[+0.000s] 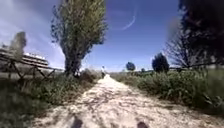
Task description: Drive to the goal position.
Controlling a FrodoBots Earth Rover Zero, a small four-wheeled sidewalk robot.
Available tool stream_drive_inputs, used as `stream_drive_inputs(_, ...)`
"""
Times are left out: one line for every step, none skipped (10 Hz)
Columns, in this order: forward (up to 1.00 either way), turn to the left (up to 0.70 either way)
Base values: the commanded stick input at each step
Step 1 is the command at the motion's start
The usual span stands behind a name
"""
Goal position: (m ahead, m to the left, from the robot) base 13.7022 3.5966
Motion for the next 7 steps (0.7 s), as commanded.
stream_drive_inputs(0.7,-0.33)
stream_drive_inputs(0.7,-0.2)
stream_drive_inputs(0.7,-0.01)
stream_drive_inputs(0.7,0.0)
stream_drive_inputs(0.7,0.0)
stream_drive_inputs(0.7,0.0)
stream_drive_inputs(0.7,0.0)
